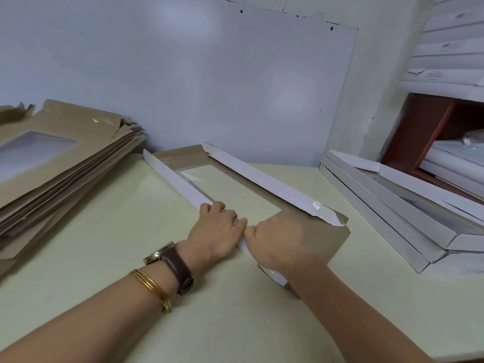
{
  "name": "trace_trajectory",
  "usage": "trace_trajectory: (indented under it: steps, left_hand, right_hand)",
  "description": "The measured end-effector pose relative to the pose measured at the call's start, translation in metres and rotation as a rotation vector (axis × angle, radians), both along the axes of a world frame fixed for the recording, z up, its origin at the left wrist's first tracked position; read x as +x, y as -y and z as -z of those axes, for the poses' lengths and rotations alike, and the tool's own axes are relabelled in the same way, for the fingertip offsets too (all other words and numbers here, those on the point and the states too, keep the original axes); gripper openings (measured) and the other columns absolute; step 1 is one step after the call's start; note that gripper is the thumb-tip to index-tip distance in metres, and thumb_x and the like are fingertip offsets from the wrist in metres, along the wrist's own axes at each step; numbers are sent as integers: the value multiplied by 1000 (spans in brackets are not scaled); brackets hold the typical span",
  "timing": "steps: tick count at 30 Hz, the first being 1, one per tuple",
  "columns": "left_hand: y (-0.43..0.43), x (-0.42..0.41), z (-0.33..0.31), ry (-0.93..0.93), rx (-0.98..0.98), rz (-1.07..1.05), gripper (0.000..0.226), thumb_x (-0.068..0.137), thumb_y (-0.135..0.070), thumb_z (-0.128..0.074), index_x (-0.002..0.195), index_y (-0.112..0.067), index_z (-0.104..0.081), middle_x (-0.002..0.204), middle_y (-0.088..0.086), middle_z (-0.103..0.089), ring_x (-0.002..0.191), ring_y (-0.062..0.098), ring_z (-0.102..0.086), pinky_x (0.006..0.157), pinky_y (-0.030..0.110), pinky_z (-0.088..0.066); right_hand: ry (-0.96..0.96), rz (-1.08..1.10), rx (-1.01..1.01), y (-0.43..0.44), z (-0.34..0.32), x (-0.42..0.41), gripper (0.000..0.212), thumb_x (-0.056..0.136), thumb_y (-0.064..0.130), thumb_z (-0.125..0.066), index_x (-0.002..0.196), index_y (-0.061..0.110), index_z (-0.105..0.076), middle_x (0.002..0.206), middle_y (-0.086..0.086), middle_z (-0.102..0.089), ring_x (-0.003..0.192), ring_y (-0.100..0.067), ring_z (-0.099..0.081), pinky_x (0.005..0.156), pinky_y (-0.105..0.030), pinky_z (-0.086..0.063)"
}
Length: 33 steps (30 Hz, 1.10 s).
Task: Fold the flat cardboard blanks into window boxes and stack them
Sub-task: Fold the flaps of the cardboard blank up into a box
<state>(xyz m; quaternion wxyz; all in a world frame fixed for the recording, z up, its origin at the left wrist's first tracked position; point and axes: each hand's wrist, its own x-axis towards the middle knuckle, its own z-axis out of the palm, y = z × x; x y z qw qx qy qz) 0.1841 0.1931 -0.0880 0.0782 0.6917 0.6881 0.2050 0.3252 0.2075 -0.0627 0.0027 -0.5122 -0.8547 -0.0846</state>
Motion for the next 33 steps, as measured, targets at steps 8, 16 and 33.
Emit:
trace_trajectory:
  steps: [8, 16, 33]
  left_hand:
    - [-1, -2, -11, -45, -60, -183, 36, 89, -48, -42, 96, -15, -55, 106, 1, -45, 111, 26, -32, 94, 35, -38]
    - [5, -6, -21, -103, -201, -125, 15, 84, -21, -39, 74, -17, -50, 94, 1, -45, 97, 28, -27, 80, 32, -30]
    - [14, -39, -8, -194, -173, 170, 44, 96, -4, -24, 133, -10, -47, 122, 4, -47, 127, 20, -37, 85, 30, -9]
  right_hand:
    - [-105, -92, 25, 7, 2, 4, 36, 99, 33, -23, 71, 19, -41, 69, -1, -40, 73, -26, -42, 61, -32, -28]
    - [-76, -35, -136, -33, -8, 34, 35, 99, 30, -29, 92, 15, -60, 98, -3, -56, 104, -26, -42, 85, -37, -41]
    - [-36, -139, -192, -43, 13, 72, 46, 103, 48, -20, 138, 27, -40, 146, 15, -37, 131, -11, -39, 96, -34, -36]
